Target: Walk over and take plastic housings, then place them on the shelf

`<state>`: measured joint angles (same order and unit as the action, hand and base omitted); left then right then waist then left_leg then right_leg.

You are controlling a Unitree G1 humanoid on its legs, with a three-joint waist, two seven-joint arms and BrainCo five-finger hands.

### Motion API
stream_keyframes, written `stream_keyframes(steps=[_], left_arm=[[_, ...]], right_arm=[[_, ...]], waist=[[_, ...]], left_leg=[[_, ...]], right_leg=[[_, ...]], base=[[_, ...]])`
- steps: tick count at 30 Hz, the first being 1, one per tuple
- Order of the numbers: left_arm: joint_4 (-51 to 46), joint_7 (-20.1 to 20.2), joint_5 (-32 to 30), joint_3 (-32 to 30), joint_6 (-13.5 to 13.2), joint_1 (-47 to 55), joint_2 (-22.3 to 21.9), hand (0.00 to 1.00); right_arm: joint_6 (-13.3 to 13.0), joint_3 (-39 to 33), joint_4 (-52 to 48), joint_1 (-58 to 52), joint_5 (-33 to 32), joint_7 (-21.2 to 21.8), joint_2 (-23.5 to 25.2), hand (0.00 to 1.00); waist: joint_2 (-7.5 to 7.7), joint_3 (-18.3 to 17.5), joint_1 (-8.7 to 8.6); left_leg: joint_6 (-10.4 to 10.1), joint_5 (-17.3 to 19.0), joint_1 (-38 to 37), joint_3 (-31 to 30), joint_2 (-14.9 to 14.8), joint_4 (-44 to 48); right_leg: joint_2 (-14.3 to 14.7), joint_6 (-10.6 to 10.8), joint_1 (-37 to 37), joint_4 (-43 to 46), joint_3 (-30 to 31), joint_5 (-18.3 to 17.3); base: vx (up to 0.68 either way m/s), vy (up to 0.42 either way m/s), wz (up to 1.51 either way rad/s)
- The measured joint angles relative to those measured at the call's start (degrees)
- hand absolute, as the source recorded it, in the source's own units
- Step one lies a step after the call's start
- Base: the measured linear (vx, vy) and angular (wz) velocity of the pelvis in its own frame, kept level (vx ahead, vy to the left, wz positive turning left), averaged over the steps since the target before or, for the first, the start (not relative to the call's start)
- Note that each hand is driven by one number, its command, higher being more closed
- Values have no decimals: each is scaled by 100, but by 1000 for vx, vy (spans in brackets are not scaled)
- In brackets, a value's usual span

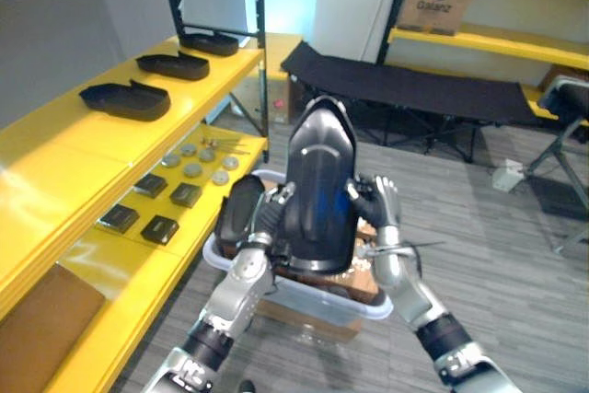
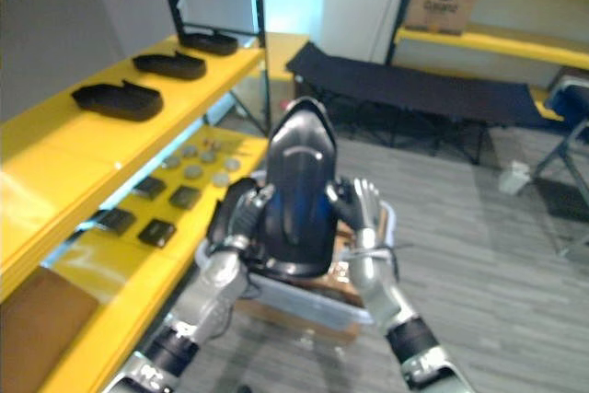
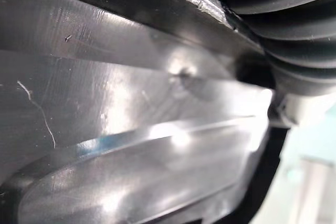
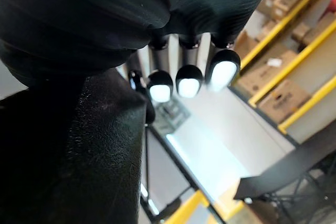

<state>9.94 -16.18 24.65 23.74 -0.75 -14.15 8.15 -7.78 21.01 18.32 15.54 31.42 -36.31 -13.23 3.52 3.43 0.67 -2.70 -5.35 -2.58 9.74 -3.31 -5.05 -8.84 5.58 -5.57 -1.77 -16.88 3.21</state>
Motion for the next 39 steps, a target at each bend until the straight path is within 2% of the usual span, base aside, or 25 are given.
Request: stream_keyframes(steps=[8,12,18,19,24,26,29,32,34,35,38,39], left_arm=[[-5,583,-486,1,334,-7,108,100],[-5,763,-484,150,377,-20,305,100],[-5,968,-386,199,389,-23,405,100],[-5,972,-318,199,377,-27,428,100],[41,1003,-151,195,363,-22,494,100],[79,1004,26,196,361,-11,498,100],[167,1001,205,196,268,61,498,100],[168,938,206,202,155,85,492,100],[168,780,205,222,-19,85,477,100],[169,626,200,228,-185,85,448,100],[169,389,147,224,-408,85,367,100],[169,209,-16,209,-541,86,273,100]], right_arm=[[-2,59,-1,-71,97,-6,-152,100],[-22,108,-12,-69,135,-1,-263,100],[-43,186,-158,66,213,145,-555,100],[-43,206,-160,113,213,167,-586,0],[-97,203,-217,189,133,266,-606,0],[-273,203,-239,215,-44,306,-624,0],[-562,192,-402,234,-398,636,-642,0],[-712,203,-410,248,-603,643,-629,0],[-771,202,-461,277,-759,642,-584,0],[-859,182,-520,280,-897,642,-517,0],[-925,123,-643,280,-1074,652,-412,0],[-983,14,-700,281,-1172,679,-327,0]], waist=[[61,-41,3],[125,-83,4],[126,-85,12],[124,-83,12],[94,-68,12],[82,-66,12],[41,-58,0],[23,-49,1],[8,-40,0],[-2,-42,-1],[-8,-42,-5],[-8,-42,-1]], left_leg=[[-1,1,39,3,-3,3],[-1,1,60,7,-1,7],[0,0,64,2,-5,7],[0,1,65,2,-9,7],[-1,1,70,3,-12,6],[-1,2,70,7,-12,7],[-1,2,69,15,-12,7],[0,2,69,16,-12,8],[0,1,64,21,-11,8],[0,1,61,24,-11,8],[0,1,57,28,-10,8],[0,1,54,30,-10,8]], right_leg=[[5,-6,31,-12,1,9],[9,-10,29,-65,2,49],[19,-20,30,-72,7,77],[23,-26,33,-72,9,72],[27,-59,44,-69,28,51],[28,-61,49,-69,38,50],[30,-61,55,-69,59,49],[32,-57,55,-69,64,52],[33,-43,54,-69,73,60],[34,-42,54,-68,79,61],[34,-42,53,-67,84,61],[34,-42,52,-65,87,61]], base=[[0,0,0],[0,0,0],[0,0,0],[0,0,0],[0,0,0],[0,0,0],[0,0,0],[0,0,0],[0,0,0],[0,0,0],[0,0,0],[0,0,0]])
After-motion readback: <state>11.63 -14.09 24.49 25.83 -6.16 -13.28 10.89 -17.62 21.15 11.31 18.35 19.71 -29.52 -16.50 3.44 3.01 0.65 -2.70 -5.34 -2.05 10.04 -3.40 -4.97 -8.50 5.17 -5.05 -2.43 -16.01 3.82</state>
